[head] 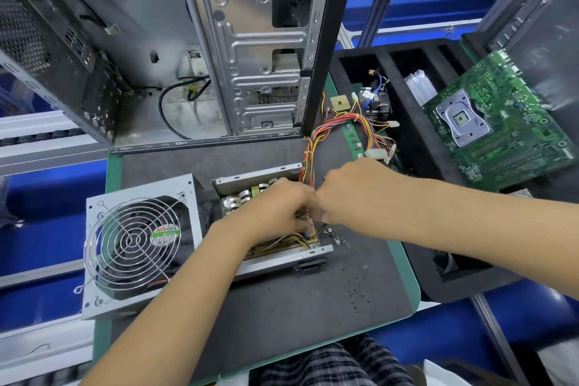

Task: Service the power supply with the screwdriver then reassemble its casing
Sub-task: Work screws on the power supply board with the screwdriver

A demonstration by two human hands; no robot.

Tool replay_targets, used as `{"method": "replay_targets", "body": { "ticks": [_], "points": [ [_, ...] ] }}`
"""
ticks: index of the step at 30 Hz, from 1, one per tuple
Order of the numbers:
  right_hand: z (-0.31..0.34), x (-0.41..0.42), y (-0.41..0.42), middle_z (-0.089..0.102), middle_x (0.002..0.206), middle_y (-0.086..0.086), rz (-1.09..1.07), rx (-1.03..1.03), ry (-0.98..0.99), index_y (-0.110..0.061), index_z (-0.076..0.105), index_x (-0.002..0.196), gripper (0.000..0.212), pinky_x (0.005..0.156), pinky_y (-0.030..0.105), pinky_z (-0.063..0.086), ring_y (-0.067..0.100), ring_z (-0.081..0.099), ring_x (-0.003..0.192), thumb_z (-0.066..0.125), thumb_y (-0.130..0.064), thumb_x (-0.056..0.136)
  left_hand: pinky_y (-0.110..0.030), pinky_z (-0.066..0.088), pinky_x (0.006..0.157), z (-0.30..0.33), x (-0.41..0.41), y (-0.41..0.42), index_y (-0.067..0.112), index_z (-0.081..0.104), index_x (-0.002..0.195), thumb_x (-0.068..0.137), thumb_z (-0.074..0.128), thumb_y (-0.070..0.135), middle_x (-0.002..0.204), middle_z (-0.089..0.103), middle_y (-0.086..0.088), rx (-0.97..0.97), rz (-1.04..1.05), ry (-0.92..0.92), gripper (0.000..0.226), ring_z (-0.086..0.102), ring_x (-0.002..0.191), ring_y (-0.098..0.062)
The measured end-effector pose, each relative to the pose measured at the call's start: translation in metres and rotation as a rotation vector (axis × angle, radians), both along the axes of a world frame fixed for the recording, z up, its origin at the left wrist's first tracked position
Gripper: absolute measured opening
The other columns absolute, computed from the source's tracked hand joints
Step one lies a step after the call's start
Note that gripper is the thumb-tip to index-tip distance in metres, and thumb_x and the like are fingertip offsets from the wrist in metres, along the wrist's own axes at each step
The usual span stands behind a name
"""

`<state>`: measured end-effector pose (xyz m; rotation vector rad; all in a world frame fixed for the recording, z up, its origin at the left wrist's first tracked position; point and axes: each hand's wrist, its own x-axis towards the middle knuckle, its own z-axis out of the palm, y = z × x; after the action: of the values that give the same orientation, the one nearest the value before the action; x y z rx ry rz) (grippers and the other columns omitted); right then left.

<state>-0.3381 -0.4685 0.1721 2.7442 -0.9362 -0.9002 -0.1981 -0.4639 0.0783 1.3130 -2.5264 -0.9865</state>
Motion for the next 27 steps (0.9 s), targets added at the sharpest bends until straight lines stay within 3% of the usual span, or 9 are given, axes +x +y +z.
{"method": "replay_targets", "body": {
  "ticks": [4,6,8,11,15,17,20,23,27],
  "points": [
    [-0.005,0.001,0.0,0.056,0.092,0.003,0.004,0.005,0.023,-0.017,0.042,0.075,0.026,0.043,0.025,0.016,0.028,0.063,0.085,0.05,-0.029,0.097,-0.025,0.045,0.075,0.005,-0.005,0.008,0.007,0.073,0.091,0.073,0.085,0.017,0.088,0.072,-0.002,0.153,0.126,0.251,0.024,0.061,0.081,-0.015],
    [-0.005,0.0,0.001,0.056,0.095,0.004,-0.011,0.035,0.002,-0.015,0.05,0.09,0.019,0.043,0.025,0.017,0.028,0.063,0.086,0.052,-0.033,0.096,-0.021,0.044,0.069,0.005,-0.008,0.011,0.003,0.073,0.086,0.074,0.084,0.013,0.084,0.073,-0.007,0.155,0.168,0.29,0.02,0.061,0.076,-0.017],
    [-0.002,-0.003,0.002,0.049,0.093,0.007,-0.044,0.064,-0.036,-0.012,0.045,0.112,0.031,0.041,0.028,0.017,0.022,0.056,0.068,0.057,-0.033,0.092,-0.017,0.043,0.067,0.004,-0.008,0.012,0.001,0.074,0.088,0.076,0.082,0.014,0.085,0.073,-0.009,0.141,0.186,0.277,0.02,0.062,0.076,-0.017],
    [0.002,-0.004,-0.001,0.026,0.084,0.002,-0.054,0.081,-0.069,-0.013,0.044,0.115,0.036,0.041,0.028,0.016,0.013,0.029,0.049,0.061,-0.015,0.084,-0.029,0.048,0.076,0.004,-0.005,0.01,0.003,0.074,0.093,0.079,0.08,0.018,0.09,0.073,-0.008,0.15,0.186,0.265,0.022,0.064,0.083,-0.019],
    [0.0,-0.001,-0.004,0.027,0.07,-0.001,-0.043,0.069,-0.078,-0.012,0.056,0.102,0.018,0.04,0.027,0.016,0.018,0.038,0.051,0.06,-0.014,0.086,-0.013,0.039,0.061,0.007,-0.003,0.009,0.005,0.074,0.092,0.08,0.079,0.015,0.068,0.065,0.011,0.123,0.14,0.263,0.017,0.054,0.065,0.006],
    [-0.002,-0.001,-0.006,0.023,0.064,-0.002,-0.037,0.056,-0.074,-0.014,0.059,0.096,0.01,0.041,0.025,0.015,0.018,0.035,0.047,0.06,-0.014,0.086,-0.013,0.041,0.065,0.008,-0.001,0.01,0.009,0.074,0.091,0.076,0.082,0.017,0.072,0.067,0.009,0.169,0.144,0.343,0.019,0.055,0.068,0.008],
    [-0.004,-0.002,-0.004,0.021,0.061,-0.002,-0.055,0.012,-0.073,-0.013,0.059,0.102,0.014,0.041,0.025,0.014,0.018,0.032,0.046,0.058,-0.018,0.089,-0.031,0.048,0.078,0.009,-0.002,0.013,0.018,0.074,0.083,0.068,0.088,0.018,0.084,0.072,-0.006,0.264,0.21,0.556,0.02,0.062,0.079,-0.011],
    [-0.005,-0.004,0.001,0.019,0.06,-0.003,-0.054,-0.02,-0.129,-0.015,0.043,0.099,0.018,0.04,0.026,0.011,0.026,0.06,0.069,0.057,-0.021,0.089,-0.025,0.047,0.075,0.007,-0.004,0.016,0.013,0.074,0.079,0.068,0.087,0.012,0.081,0.073,-0.003,0.261,0.281,0.636,0.017,0.059,0.076,-0.004],
    [0.007,-0.013,-0.004,0.027,0.074,-0.003,-0.115,0.122,-0.231,-0.02,0.032,0.103,0.033,0.048,0.032,0.032,0.024,0.045,0.067,0.06,-0.03,0.088,-0.02,0.047,0.079,0.007,0.0,0.016,0.011,0.074,0.083,0.075,0.082,0.01,0.083,0.071,0.006,0.224,0.246,0.579,0.012,0.059,0.08,-0.001]
  ]
}}
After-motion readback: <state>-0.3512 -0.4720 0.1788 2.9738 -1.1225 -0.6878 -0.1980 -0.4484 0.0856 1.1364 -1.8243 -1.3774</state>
